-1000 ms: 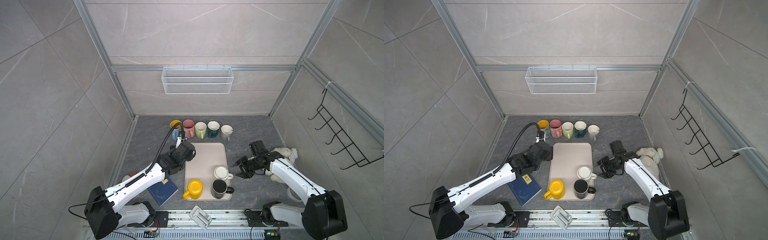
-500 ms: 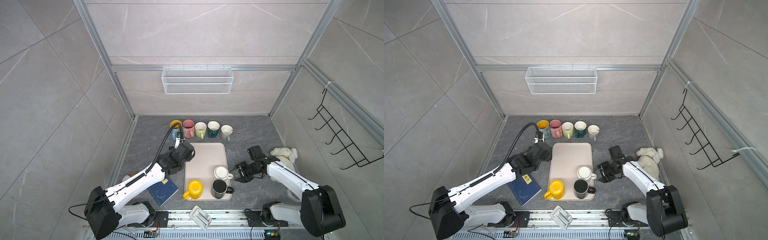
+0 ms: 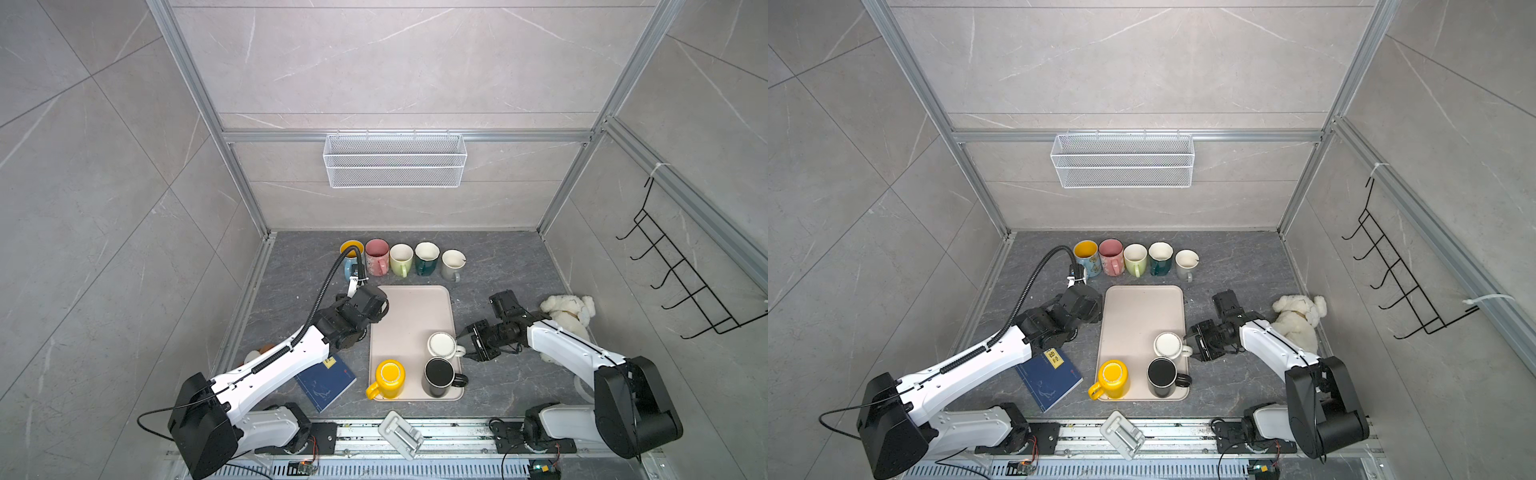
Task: Turn the mug right side up
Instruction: Pick up the mug from the tray.
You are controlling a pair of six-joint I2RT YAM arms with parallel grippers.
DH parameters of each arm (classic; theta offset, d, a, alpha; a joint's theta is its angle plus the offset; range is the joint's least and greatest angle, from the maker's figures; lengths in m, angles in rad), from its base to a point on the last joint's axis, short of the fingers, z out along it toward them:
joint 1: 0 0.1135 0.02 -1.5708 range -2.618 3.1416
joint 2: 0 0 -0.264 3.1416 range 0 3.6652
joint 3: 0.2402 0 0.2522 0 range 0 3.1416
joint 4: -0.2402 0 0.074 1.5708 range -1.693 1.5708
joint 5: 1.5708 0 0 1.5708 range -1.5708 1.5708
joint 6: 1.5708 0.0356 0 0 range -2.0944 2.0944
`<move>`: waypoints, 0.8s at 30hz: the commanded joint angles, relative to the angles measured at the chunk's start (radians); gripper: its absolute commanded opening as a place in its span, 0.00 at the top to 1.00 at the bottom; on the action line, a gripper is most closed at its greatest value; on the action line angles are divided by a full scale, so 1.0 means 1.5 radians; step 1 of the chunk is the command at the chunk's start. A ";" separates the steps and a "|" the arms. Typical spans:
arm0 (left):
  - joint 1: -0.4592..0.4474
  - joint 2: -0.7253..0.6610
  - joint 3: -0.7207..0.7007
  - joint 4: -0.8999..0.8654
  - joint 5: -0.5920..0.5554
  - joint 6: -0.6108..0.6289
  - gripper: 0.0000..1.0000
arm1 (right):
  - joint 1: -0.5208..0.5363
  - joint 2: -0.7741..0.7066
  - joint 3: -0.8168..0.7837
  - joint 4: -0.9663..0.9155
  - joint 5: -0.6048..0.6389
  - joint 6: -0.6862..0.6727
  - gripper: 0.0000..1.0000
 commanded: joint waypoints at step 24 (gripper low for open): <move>0.018 -0.019 -0.014 -0.016 -0.006 -0.021 0.26 | 0.039 0.100 0.062 0.086 -0.021 0.031 0.69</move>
